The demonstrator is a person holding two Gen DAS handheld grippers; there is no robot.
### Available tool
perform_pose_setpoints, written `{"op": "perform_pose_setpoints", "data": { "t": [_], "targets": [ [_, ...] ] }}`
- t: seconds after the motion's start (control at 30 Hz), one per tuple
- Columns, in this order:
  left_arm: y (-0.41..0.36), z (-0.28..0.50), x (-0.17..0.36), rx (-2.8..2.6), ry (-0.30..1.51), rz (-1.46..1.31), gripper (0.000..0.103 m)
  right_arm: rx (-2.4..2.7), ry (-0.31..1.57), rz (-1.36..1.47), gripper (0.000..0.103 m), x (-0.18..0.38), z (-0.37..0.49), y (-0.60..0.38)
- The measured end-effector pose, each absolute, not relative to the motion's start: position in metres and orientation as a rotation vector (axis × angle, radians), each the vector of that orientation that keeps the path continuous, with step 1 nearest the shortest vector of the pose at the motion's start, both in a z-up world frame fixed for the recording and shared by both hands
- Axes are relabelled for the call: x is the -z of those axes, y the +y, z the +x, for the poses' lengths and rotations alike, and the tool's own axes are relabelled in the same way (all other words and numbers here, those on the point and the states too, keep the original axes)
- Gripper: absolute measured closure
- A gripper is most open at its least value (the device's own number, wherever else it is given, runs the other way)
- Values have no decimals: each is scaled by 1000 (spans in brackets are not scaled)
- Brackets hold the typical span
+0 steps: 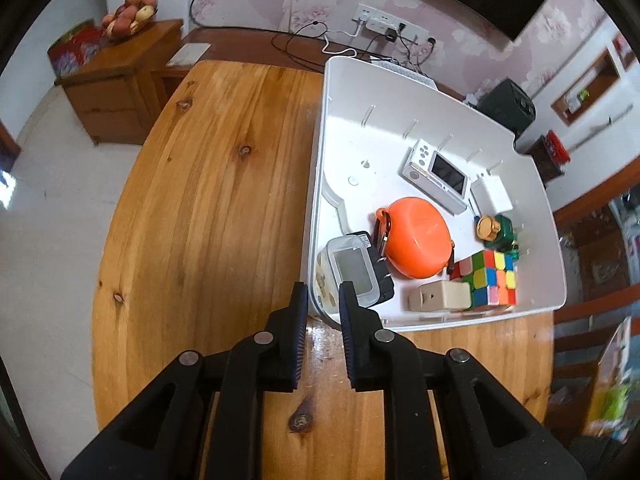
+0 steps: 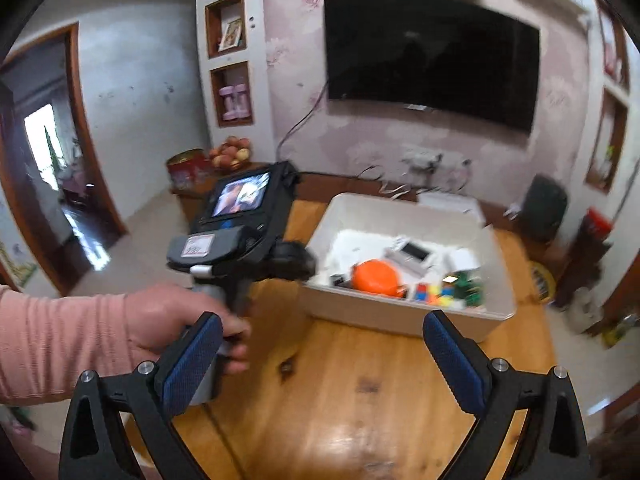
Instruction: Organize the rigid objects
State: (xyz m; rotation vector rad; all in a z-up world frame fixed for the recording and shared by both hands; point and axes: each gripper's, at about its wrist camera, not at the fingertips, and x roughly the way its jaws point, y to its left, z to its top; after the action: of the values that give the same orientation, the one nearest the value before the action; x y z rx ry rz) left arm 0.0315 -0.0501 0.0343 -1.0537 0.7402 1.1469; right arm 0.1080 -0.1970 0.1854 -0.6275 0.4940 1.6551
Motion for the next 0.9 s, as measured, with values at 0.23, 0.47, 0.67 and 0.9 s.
{"op": "perform_pose_setpoints", "data": {
  "t": [0.23, 0.47, 0.67, 0.9],
  "targets": [
    [-52, 40, -39, -1155, 846, -966, 73, -1611, 476, -518, 1, -200, 129, -193],
    [-46, 32, -38, -1132, 901, -1022, 24, -1445, 580, -513, 1, -194, 157, -166],
    [-52, 37, -33, -1069, 879, -1036, 27, -1314, 607, -502, 1, -189, 177, -155],
    [-37, 41, -38, -1091, 910, -1019, 65, -1301, 617, -533, 1, -182, 190, -154]
  ]
}}
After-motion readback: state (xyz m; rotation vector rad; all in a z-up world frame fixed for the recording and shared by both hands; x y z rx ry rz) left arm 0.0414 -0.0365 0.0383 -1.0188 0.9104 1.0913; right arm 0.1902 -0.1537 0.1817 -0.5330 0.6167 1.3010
